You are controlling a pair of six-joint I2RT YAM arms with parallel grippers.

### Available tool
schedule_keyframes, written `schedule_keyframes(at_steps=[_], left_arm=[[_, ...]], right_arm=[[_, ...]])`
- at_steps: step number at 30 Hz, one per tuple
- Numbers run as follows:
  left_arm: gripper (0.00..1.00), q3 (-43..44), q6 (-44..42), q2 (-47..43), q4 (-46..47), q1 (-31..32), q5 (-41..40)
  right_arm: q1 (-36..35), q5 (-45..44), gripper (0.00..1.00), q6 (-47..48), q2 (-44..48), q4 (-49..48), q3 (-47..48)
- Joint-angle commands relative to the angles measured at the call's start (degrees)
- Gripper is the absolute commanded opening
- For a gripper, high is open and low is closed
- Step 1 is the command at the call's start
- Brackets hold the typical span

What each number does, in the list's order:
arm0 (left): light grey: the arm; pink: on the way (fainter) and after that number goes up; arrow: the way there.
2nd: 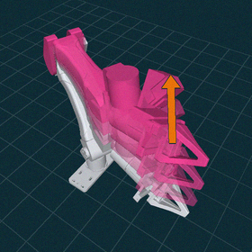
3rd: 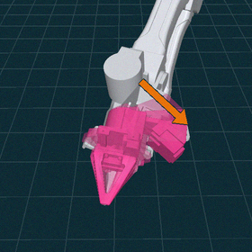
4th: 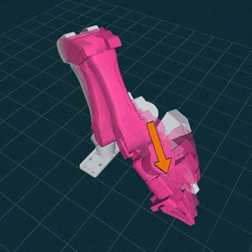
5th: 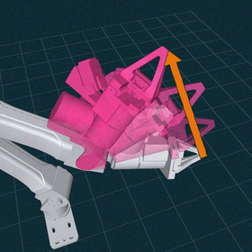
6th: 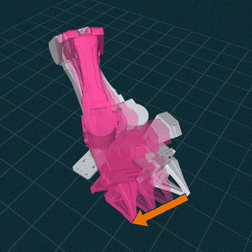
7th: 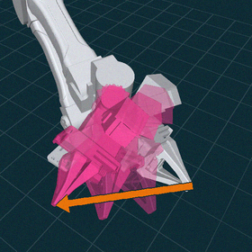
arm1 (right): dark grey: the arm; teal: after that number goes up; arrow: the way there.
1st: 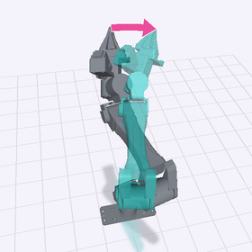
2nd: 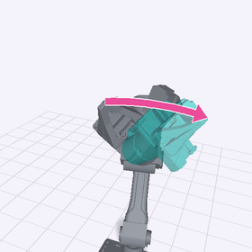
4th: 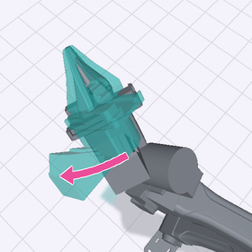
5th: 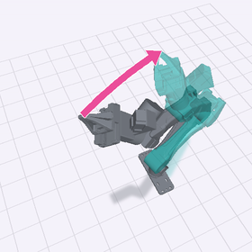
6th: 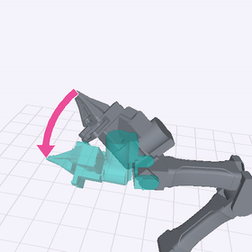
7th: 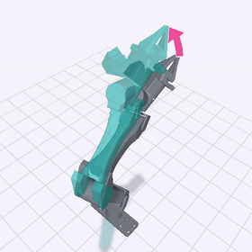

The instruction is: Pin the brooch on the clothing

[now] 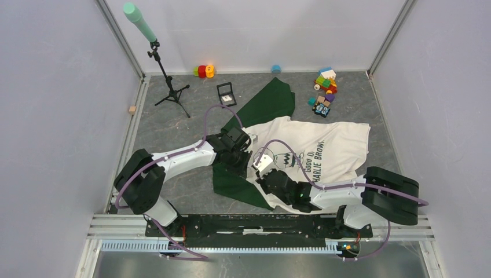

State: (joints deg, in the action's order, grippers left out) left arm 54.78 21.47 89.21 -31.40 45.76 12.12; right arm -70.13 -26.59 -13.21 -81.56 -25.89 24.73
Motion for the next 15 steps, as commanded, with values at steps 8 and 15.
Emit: schedule_keyframes(at_steps=[8, 15], left_arm=[[0.02, 2.32, 0.33, 2.54, -1.88, 1.21, -0.65], [0.02, 2.42, 0.23, 3.09, -2.00, 1.35, -0.98]], right_arm=[[-0.50, 2.03, 0.00, -2.77, 3.88, -7.04, -1.19], [-1.45, 4.14, 0.00, -1.47, 3.94, -9.13, -1.15]])
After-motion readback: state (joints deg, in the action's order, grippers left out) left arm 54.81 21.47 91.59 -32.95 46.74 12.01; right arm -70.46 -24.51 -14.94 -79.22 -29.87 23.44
